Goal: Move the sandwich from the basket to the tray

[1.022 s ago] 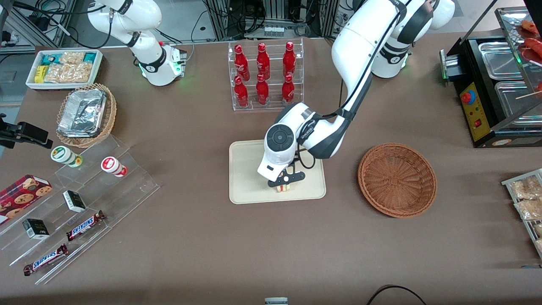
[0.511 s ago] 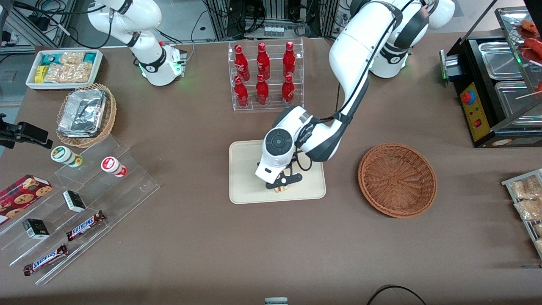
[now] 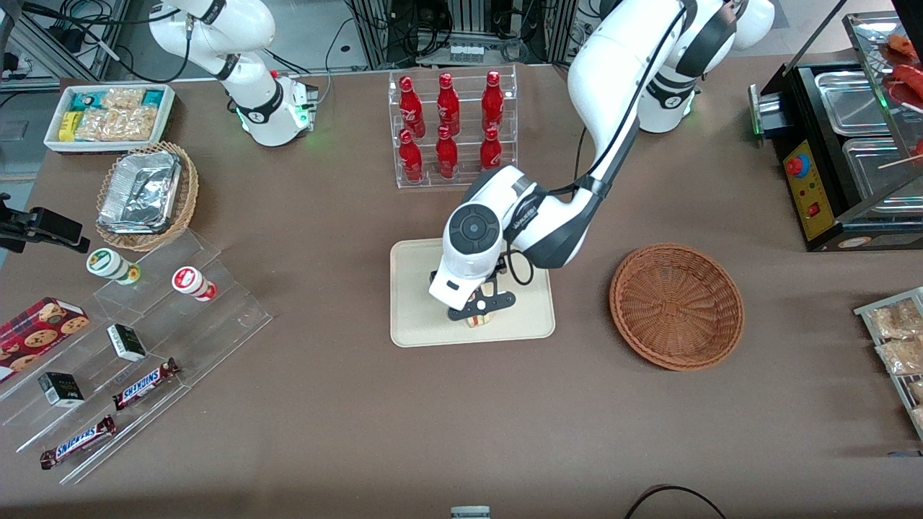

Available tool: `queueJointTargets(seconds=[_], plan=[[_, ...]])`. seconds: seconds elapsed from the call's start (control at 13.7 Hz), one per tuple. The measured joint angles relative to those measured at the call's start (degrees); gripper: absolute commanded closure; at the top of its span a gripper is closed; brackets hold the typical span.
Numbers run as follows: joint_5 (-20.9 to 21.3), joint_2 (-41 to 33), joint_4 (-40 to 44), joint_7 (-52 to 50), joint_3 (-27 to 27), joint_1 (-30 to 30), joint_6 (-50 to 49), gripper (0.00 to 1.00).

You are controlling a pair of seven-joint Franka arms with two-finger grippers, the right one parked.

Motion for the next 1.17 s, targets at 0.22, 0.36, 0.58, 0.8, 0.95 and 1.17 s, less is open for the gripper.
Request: queueJointTargets(seconds=[0.22,0.36,0.58,0.8,0.95,1.17], plan=[[0.3,-3.1,0.3,1.1,1.4,0.4,-4.1,0.00],[0.8,-4.7,0.3,5.5,3.7,0.8,-7.7,0.00],[1.2,-7.1,-0.3,13.1,9.4,1.1,-13.5,0.00],[1.2,-10.3,-4.1,19.1,14.4,3.7,-14.1,0.00],[1.2,-12.4,-6.2,24.6,14.8,7.8,-14.4,0.00],[1.1,-16.1,-10.1,32.0,14.9,11.9,-14.7,0.00]])
